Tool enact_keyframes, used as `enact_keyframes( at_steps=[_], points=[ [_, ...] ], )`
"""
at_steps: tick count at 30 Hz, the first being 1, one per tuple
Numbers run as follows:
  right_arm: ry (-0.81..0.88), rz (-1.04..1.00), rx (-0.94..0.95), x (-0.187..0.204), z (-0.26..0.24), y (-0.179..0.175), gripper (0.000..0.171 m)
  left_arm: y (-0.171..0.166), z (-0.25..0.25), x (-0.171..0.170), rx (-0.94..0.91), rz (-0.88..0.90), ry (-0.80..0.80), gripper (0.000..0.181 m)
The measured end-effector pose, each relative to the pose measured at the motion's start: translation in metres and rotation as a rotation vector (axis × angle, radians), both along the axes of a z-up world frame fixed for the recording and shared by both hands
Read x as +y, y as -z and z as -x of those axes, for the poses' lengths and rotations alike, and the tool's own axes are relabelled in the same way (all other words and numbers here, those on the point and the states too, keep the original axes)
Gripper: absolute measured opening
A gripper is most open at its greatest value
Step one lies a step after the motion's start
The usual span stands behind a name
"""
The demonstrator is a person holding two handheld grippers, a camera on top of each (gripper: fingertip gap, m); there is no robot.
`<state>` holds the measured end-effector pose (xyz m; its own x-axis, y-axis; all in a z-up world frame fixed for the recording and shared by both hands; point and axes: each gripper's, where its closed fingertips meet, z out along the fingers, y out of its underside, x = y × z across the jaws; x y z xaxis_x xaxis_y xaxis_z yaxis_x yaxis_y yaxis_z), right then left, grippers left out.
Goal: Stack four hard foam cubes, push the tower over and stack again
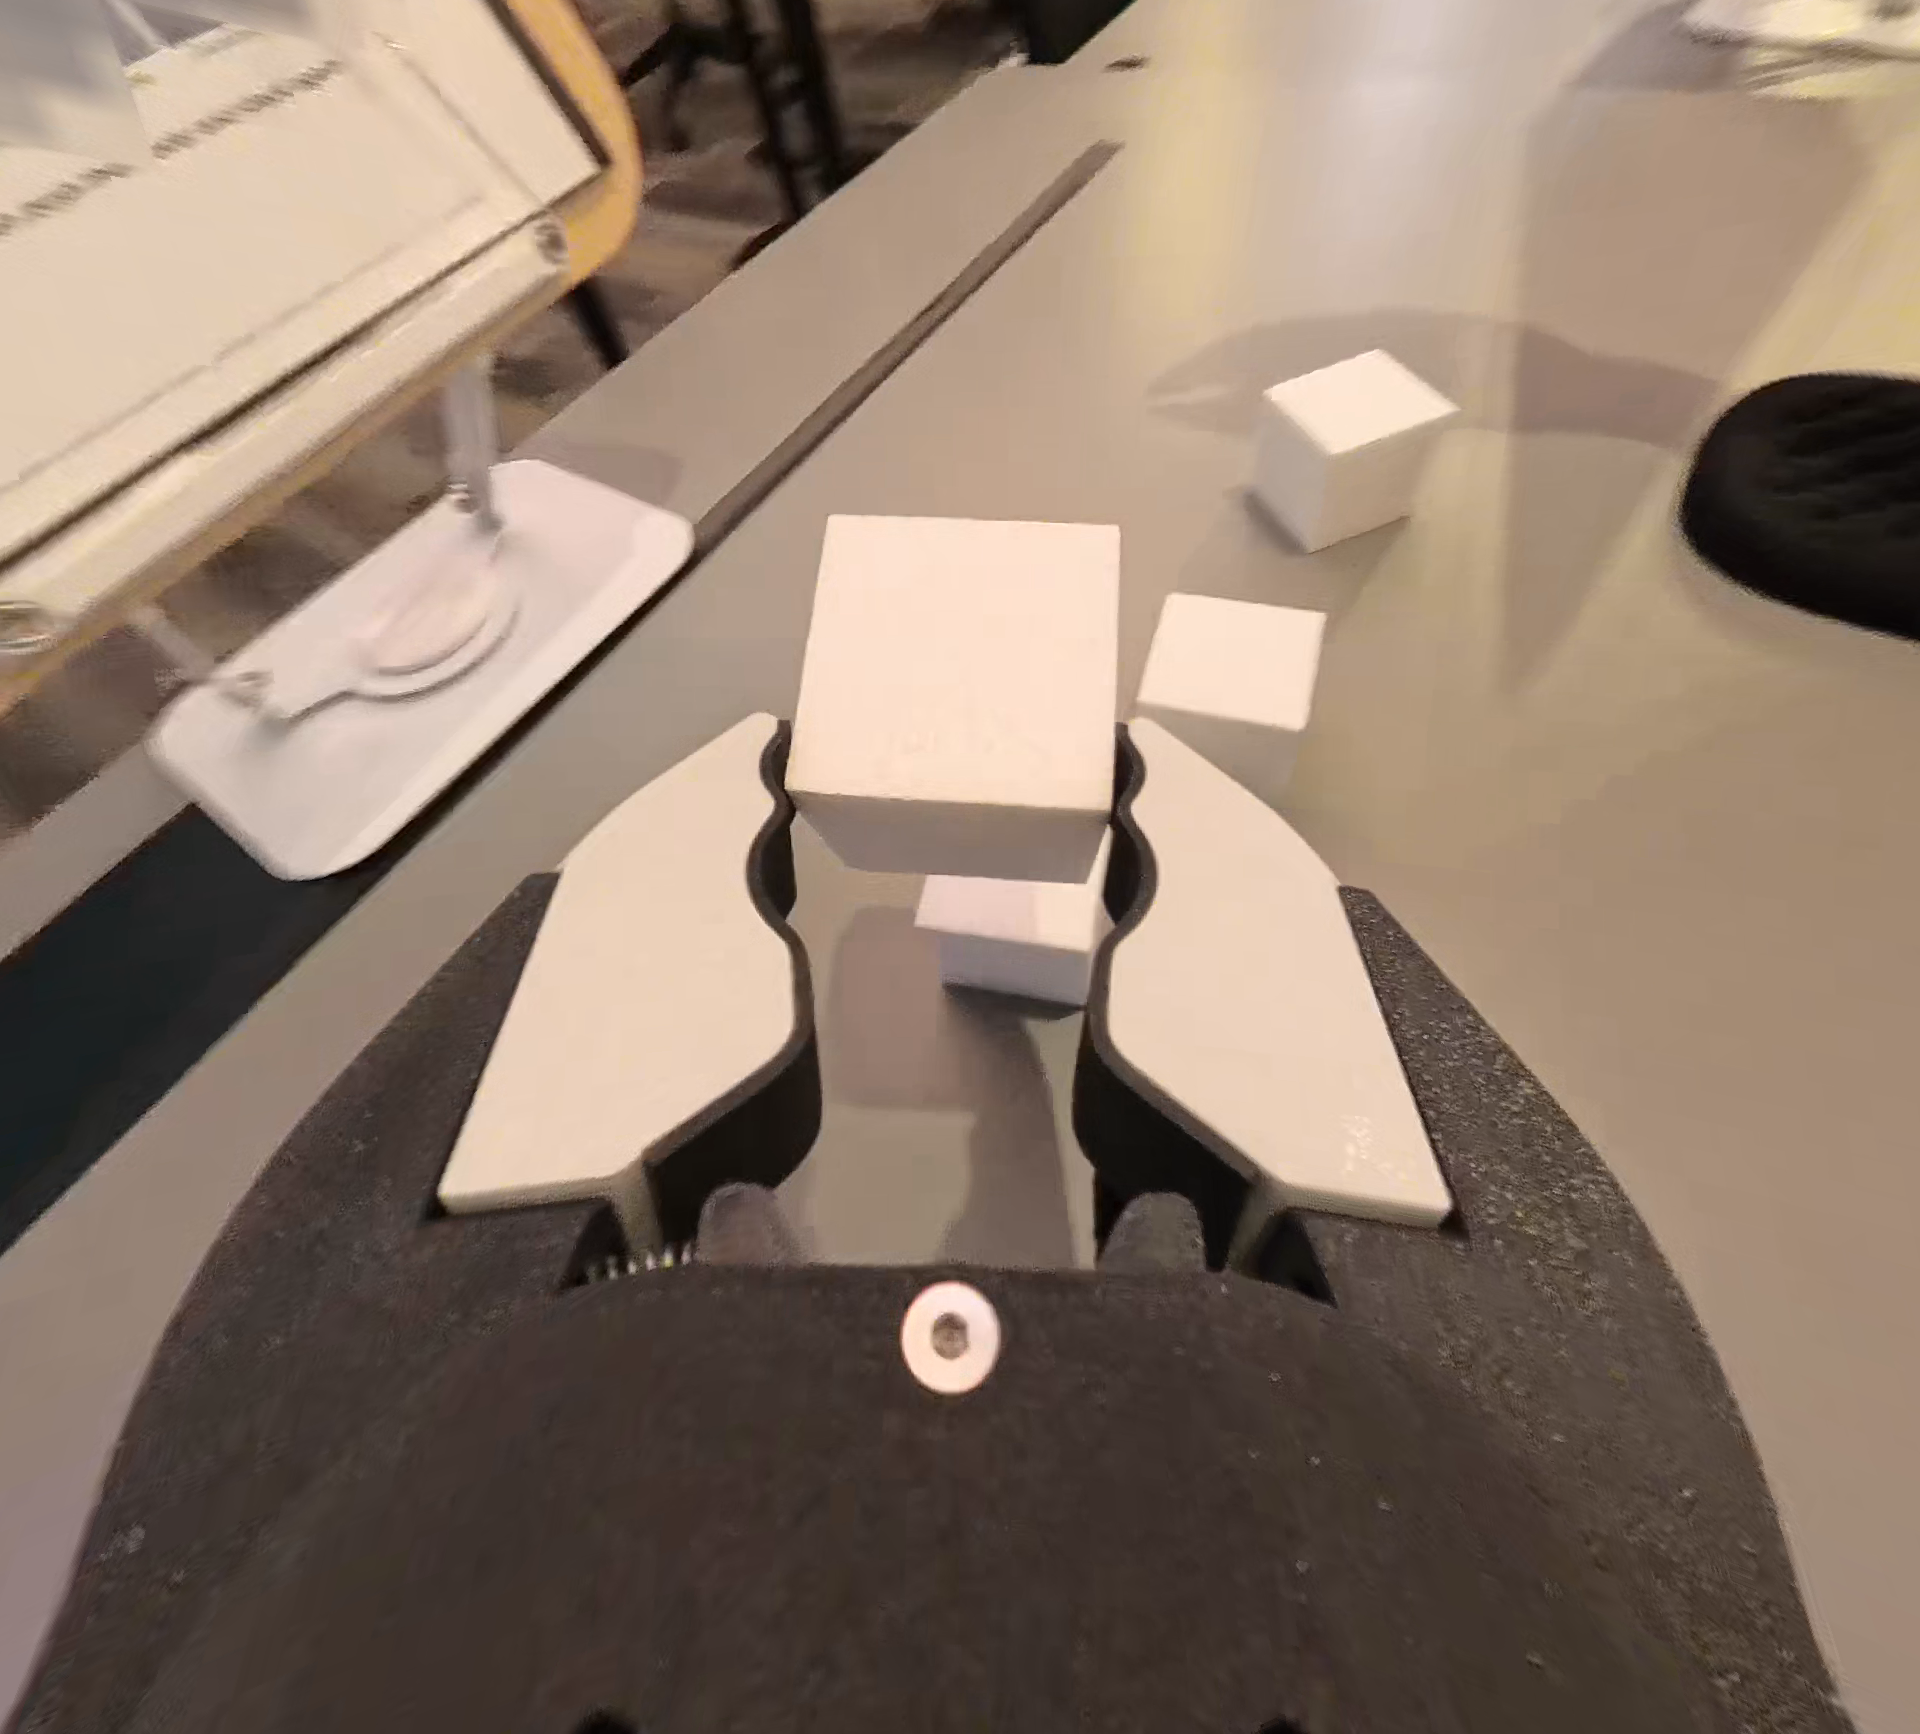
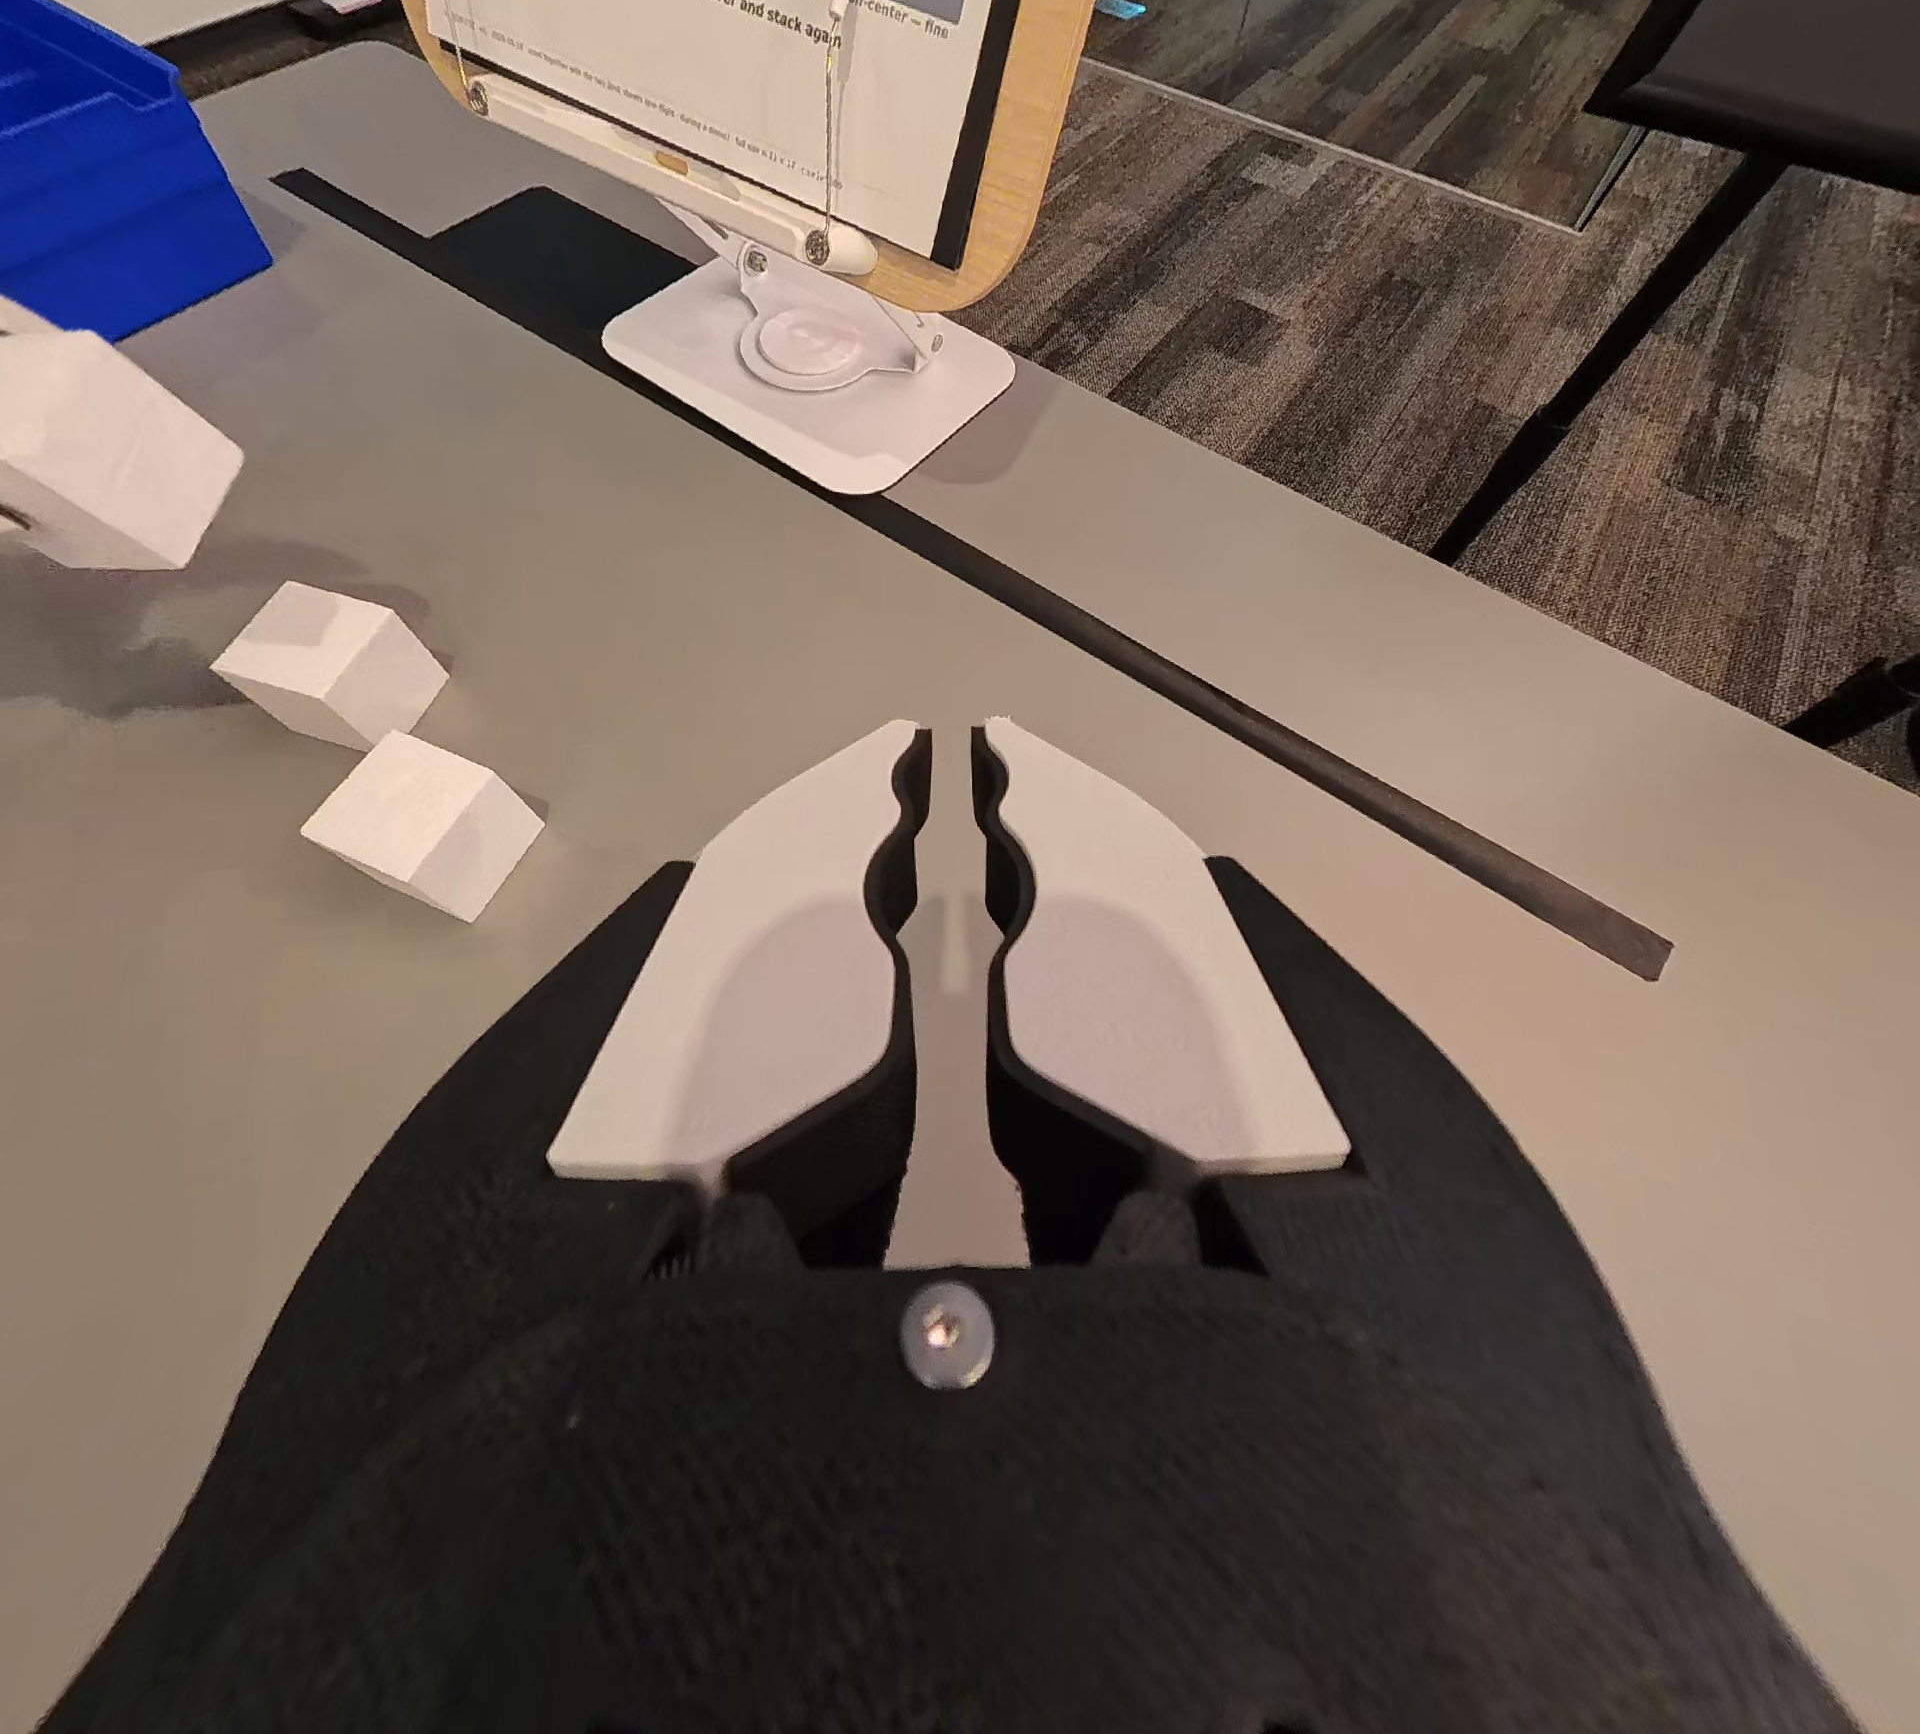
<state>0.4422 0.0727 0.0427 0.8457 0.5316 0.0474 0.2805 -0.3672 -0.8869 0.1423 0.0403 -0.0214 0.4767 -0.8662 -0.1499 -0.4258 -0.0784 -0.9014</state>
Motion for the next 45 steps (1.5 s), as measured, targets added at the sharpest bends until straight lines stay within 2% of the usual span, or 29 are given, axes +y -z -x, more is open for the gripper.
enact_keyframes(
  at_steps=[3, 12, 34, 35, 37, 41, 45],
  points=[
    [-0.004, -0.001, -0.003, 0.0, 0.002, 0.0, 0.008, 0.009, -0.005, 0.001, -0.054, 0.127, 0.088, 0.058],
    [0.0, 0.019, -0.017, 0.003, 0.001, 0.006, 0.008, 0.043, -0.009, 0.006, 0.108, 0.093, 0.122, 0.058],
    [0.006, 0.064, -0.015, 0.008, -0.005, 0.02, 0.009, 0.061, -0.012, 0.004, 0.132, 0.127, 0.157, 0.058],
    [0.007, 0.066, -0.011, 0.008, -0.005, 0.021, 0.009, 0.061, -0.012, 0.006, 0.135, 0.119, 0.15, 0.06],
    [0.007, 0.071, 0.004, 0.009, -0.005, 0.021, 0.01, 0.061, -0.01, 0.012, 0.13, 0.102, 0.111, 0.083],
    [0.014, 0.059, 0.006, 0.008, -0.002, 0.017, 0.017, 0.035, -0.01, 0.005, 0.02, 0.118, 0.13, 0.094],
    [-0.017, -0.044, 0.076, -0.005, 0.025, -0.021, 0.03, -0.034, 0.01, 0.01, -0.155, 0.001, 0.038, 0.099]
  ],
)
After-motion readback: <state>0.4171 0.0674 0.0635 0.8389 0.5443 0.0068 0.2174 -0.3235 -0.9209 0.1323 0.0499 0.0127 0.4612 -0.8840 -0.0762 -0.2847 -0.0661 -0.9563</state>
